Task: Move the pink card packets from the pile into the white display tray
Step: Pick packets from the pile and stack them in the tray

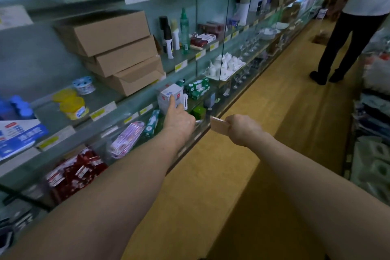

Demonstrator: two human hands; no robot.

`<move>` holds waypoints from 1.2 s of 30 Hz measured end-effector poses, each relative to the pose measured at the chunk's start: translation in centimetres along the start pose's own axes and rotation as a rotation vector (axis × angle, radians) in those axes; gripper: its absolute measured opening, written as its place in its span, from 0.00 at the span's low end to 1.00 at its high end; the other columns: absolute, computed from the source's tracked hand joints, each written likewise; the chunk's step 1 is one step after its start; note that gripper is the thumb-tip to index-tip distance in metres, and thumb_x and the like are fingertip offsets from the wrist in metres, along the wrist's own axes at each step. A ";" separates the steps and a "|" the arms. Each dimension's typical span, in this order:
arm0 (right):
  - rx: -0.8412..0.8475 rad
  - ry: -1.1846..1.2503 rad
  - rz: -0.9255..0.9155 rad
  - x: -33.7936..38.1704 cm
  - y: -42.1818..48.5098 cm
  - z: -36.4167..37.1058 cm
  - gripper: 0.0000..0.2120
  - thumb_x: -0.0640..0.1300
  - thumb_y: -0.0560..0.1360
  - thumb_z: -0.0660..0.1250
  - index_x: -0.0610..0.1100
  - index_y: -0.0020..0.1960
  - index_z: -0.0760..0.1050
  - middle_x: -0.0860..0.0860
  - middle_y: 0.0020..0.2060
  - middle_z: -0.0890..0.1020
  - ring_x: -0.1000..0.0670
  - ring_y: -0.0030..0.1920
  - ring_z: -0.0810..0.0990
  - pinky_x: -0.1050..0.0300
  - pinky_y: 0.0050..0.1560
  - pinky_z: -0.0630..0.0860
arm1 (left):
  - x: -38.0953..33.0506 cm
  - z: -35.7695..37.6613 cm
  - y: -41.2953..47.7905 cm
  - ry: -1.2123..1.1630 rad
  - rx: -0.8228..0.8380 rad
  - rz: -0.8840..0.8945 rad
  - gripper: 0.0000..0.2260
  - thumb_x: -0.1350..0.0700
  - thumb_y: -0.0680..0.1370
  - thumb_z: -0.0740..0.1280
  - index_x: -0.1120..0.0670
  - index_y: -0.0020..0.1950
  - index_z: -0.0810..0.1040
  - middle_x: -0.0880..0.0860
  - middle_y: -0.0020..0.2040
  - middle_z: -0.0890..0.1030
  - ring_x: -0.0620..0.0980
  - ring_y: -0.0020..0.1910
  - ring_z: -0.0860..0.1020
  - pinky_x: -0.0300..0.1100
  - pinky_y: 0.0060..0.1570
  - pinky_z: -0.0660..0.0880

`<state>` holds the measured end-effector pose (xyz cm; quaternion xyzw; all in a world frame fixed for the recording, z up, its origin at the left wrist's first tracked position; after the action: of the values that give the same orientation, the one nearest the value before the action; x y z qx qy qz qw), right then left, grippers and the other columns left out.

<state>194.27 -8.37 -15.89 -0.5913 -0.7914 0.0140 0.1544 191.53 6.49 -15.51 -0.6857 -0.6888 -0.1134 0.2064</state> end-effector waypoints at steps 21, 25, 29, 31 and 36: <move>0.008 -0.176 -0.583 1.4 18.3 -10.7 0.13 0.38 0.77 0.61 0.46 0.60 0.74 0.45 0.53 0.79 0.43 0.47 0.76 0.54 0.44 0.71 | 4.4 -6.7 8.6 0.016 0.215 -0.527 0.06 0.61 0.77 0.62 0.54 0.49 0.78 0.52 0.51 0.80 0.55 0.65 0.68 0.62 0.72 0.42; -0.057 -0.186 -0.719 2.4 18.9 -12.9 0.13 0.39 0.76 0.61 0.47 0.59 0.75 0.45 0.52 0.80 0.43 0.52 0.78 0.55 0.43 0.70 | 5.4 -9.4 7.8 0.035 0.177 -0.643 0.09 0.58 0.79 0.61 0.54 0.54 0.79 0.53 0.53 0.81 0.55 0.66 0.67 0.61 0.72 0.43; -0.168 -0.194 -0.853 4.3 18.8 -15.0 0.11 0.38 0.77 0.59 0.46 0.56 0.75 0.46 0.48 0.80 0.43 0.47 0.78 0.55 0.40 0.70 | 6.6 -12.1 6.5 0.080 0.157 -0.745 0.11 0.58 0.80 0.59 0.55 0.54 0.80 0.54 0.54 0.81 0.56 0.66 0.68 0.62 0.72 0.42; -0.243 -0.184 -0.919 5.3 18.4 -16.4 0.10 0.38 0.77 0.58 0.46 0.54 0.74 0.46 0.48 0.80 0.43 0.47 0.79 0.55 0.39 0.69 | 7.4 -13.5 5.7 0.104 0.155 -0.787 0.12 0.55 0.81 0.58 0.54 0.55 0.80 0.54 0.55 0.81 0.56 0.66 0.67 0.62 0.72 0.41; -0.397 -0.114 -1.044 8.1 17.3 -20.6 0.11 0.39 0.76 0.58 0.47 0.54 0.76 0.46 0.49 0.81 0.43 0.50 0.80 0.56 0.40 0.69 | 9.7 -18.0 4.3 0.161 0.064 -0.881 0.13 0.53 0.81 0.56 0.53 0.56 0.79 0.54 0.54 0.81 0.56 0.65 0.67 0.61 0.73 0.41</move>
<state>213.71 1.17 1.99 -0.1374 -0.9736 -0.1813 -0.0164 198.40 7.42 4.18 -0.3090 -0.9000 -0.2224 0.2125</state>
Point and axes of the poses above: each hand's wrist, its own y-axis towards the middle knuckle, its own z-axis out of the palm, x = y × z, the point moved 3 cm from there along y, towards the middle knuckle
